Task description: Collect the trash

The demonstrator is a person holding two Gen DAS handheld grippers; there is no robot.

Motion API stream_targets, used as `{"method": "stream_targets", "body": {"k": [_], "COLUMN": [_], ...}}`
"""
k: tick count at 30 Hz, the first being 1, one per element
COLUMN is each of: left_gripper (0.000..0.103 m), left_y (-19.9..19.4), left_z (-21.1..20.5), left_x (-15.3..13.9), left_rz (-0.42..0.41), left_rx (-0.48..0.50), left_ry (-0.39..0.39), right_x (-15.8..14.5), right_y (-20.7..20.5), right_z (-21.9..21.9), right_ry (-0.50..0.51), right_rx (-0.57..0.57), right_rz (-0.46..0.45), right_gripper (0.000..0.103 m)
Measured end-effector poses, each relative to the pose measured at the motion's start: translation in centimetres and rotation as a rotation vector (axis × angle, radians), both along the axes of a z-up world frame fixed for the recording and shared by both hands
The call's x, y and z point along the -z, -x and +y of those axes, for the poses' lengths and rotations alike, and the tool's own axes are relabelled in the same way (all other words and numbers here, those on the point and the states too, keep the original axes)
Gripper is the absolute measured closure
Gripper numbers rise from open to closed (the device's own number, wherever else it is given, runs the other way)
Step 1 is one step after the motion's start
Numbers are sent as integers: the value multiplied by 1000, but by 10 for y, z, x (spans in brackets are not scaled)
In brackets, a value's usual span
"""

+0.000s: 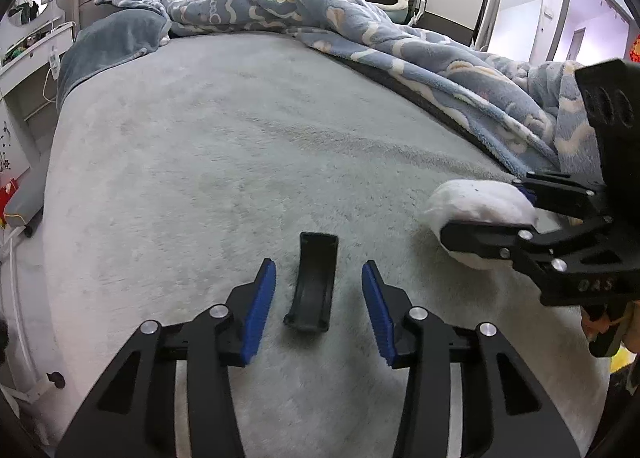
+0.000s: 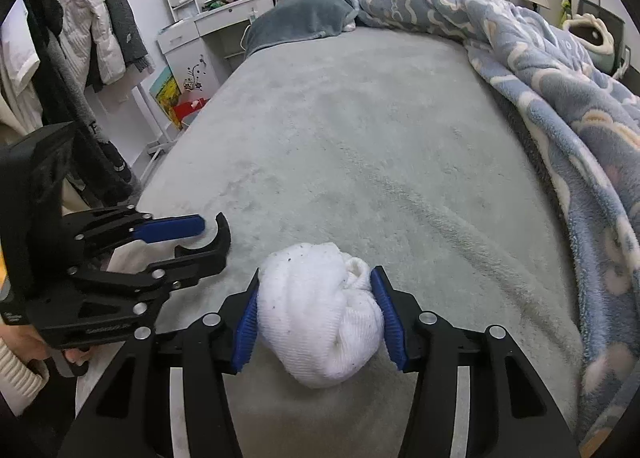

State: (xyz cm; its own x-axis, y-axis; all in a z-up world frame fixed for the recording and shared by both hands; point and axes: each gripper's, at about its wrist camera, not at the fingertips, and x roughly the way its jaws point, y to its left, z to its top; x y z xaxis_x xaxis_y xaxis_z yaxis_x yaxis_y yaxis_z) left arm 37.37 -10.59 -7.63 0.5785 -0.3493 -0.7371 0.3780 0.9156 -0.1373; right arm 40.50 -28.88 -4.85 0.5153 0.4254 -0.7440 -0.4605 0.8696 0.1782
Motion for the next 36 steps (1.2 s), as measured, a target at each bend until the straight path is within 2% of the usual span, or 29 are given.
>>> {"method": "stream_targets", "body": {"k": [3,8,13,17,22,30,36], "left_gripper": [57,65,79,80,81,83,97], "left_y": [-3,-9,-7,-3,11,39,63], "left_z": [-4,-9,-8,-7,-3,14,31], "left_x": [1,8,8,6,-7,-22,-29], "left_rz": [-4,22,16,10,-23,-31,-33], "left_rx": [-13,-34,-46,-49,-47,-39,-28], "left_ry": [9,8,5,8,18,22,21], "right_x": [0,-5,-8,-12,-16,-21,-26], "right_y": [2,10,14,18,27,50,73], "right_z": [-6,-15,-17,-14,-3,14,33], "right_ry": [-6,-13,-12,-23,-28,-39,-52], "right_rx": [2,-11,-10,-13,-23,-19,-30], "right_rz": [3,-9,-9,-16,-25,-34,-55], "right_gripper": [51,51,51,51,51,51,51]}}
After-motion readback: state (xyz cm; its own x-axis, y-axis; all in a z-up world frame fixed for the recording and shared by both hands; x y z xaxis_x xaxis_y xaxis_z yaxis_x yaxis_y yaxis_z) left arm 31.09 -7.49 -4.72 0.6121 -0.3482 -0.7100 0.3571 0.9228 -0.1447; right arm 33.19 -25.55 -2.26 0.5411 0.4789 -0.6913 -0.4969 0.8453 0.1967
